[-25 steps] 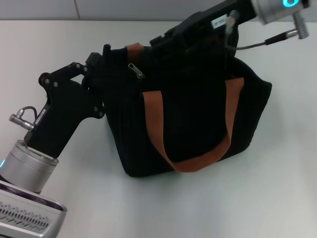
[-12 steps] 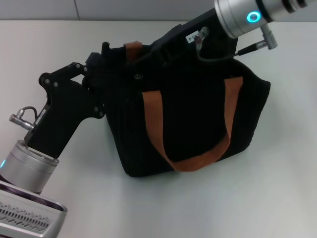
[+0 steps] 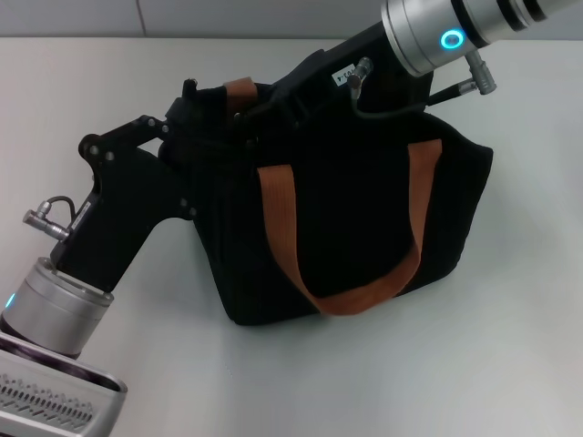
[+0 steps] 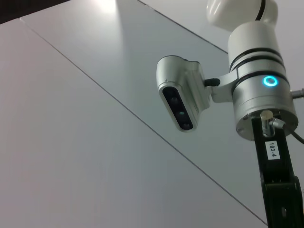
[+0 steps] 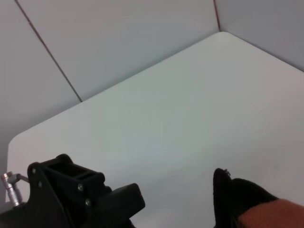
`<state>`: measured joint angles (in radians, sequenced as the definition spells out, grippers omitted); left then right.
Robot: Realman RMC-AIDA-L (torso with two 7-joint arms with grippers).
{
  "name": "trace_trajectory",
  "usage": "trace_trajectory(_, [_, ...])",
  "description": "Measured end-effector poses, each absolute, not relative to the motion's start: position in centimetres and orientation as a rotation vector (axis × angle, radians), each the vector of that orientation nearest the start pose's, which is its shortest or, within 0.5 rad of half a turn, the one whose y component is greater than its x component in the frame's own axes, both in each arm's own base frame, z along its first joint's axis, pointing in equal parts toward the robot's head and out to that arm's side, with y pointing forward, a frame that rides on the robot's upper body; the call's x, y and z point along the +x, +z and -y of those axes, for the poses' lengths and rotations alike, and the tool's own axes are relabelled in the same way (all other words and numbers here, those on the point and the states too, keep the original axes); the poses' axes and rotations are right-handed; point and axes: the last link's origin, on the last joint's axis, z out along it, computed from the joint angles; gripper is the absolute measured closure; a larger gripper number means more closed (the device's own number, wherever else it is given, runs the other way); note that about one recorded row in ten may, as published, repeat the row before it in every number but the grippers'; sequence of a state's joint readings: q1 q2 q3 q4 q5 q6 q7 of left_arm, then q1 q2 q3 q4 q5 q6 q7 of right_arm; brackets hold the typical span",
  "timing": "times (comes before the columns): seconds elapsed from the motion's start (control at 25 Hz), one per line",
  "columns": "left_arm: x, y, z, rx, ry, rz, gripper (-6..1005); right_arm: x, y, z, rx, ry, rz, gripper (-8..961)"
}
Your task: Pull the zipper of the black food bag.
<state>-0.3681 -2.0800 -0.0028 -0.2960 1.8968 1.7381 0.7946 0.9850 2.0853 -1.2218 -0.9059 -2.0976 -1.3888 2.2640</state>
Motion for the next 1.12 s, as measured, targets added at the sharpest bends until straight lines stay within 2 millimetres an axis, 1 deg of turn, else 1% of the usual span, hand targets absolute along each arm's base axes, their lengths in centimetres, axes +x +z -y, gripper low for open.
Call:
trace_trajectory(0.08, [-25.0,-5.0,-24.1,-1.608,-0.583,-0.555,991,5.7,-4.3,-40.1,-2.998,0.197,-0.682,578])
trace_trajectory(0.2, [-25.0,-5.0,-24.1,-1.608,-0.583,-0.554,991,5.8,-4.0,-40.0,-3.007,0.268,-0.687,653])
trace_trajectory(0.28, [-25.0,-5.0,-24.1,-1.608,-0.582,-0.554,991,5.9,-3.8,-39.9,-3.009,0.283,-0.691,707])
trace_trajectory(0.36, [-25.0,-4.9,-24.1,-1.607,-0.581,-0.553,991,6.1,-3.5,-39.7,-3.006,0.297,-0.693,762])
trace_trajectory(0.4, [-25.0,-4.9,-24.1,-1.607,-0.58,-0.551,991,6.5,-3.2,-39.6,-2.996,0.305,-0.701,789])
trace_trajectory(0.44, [-25.0,-4.9,-24.1,-1.607,-0.58,-0.551,991,6.5,-3.2,-39.6,-2.996,0.305,-0.701,807])
trace_trajectory(0.6, [-25.1,-4.9,-24.2,-1.605,-0.576,-0.548,991,7.5,-3.0,-39.4,-2.983,0.312,-0.732,881])
trace_trajectory(0.76, [-25.0,-4.9,-24.2,-1.604,-0.576,-0.549,991,7.6,-2.7,-39.6,-2.96,0.361,-0.799,955])
trace_trajectory(0.8, [-25.0,-4.9,-24.2,-1.604,-0.577,-0.549,991,7.3,-2.4,-39.9,-2.946,0.372,-0.854,941])
trace_trajectory(0.84, [-25.0,-4.9,-24.2,-1.604,-0.577,-0.549,991,7.3,-2.4,-39.9,-2.946,0.372,-0.854,927])
trace_trajectory(0.96, [-25.0,-4.9,-24.2,-1.605,-0.58,-0.553,991,6.5,-2.4,-40.1,-2.947,0.358,-0.887,885])
trace_trajectory(1.0, [-25.0,-4.9,-24.2,-1.605,-0.581,-0.553,991,6.0,-2.5,-40.2,-2.952,0.351,-0.891,870])
trace_trajectory(1.12, [-25.0,-4.9,-24.2,-1.605,-0.581,-0.553,991,5.5,-2.6,-40.3,-2.956,0.336,-0.901,828])
